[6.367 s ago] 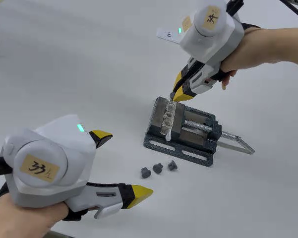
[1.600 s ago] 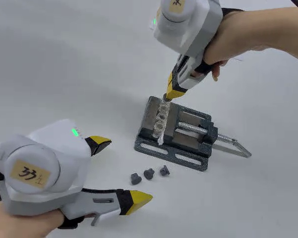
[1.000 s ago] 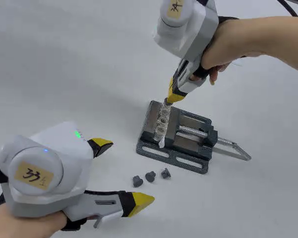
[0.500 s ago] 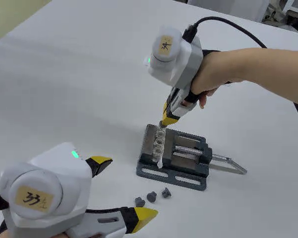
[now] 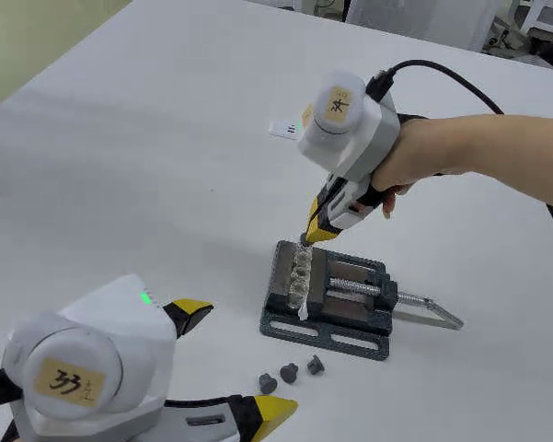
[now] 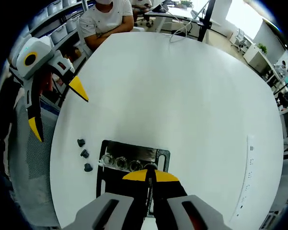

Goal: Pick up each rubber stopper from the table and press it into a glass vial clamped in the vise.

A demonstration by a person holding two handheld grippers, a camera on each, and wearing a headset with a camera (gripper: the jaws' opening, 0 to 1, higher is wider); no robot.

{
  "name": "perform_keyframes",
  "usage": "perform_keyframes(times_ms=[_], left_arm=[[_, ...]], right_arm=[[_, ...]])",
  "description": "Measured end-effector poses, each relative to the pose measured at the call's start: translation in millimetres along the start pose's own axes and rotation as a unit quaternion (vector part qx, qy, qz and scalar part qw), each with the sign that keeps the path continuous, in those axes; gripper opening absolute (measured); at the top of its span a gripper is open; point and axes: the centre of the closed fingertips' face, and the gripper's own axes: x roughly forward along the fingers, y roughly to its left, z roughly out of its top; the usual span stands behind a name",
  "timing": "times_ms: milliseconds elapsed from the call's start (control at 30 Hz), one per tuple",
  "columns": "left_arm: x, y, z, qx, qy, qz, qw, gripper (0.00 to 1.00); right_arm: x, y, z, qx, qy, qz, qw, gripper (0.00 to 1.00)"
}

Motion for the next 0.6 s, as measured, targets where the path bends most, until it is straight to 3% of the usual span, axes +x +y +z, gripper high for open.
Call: perform_keyframes(times_ms=[333,367,433,600], left_arm=[[1.3,1.3,-0.2,0.004,0.003,-0.003,1.0000,0.73],[1.4,1.5,-0.3,0.004,0.003,-0.003,1.0000,0.73],[1.5,1.7,-0.2,0.004,0.003,-0.003,1.0000,0.73],[1.1,1.8,0.2,0.005,0.003,-0.003,1.0000,0.73]], right_arm=[[0.5,-5.8,-0.1,0.009,-0.023,-0.017,0.9996,0.01],[-0.4,-12.5,-0.3,0.000,-0.025,-0.033,0.9991,0.04],[-1.2,-13.6,-0.6,0.002,-0.029,-0.035,0.9990,0.12],[0.7,-5.1,-4.8,0.000,-0.031,-0.023,0.9992,0.20]])
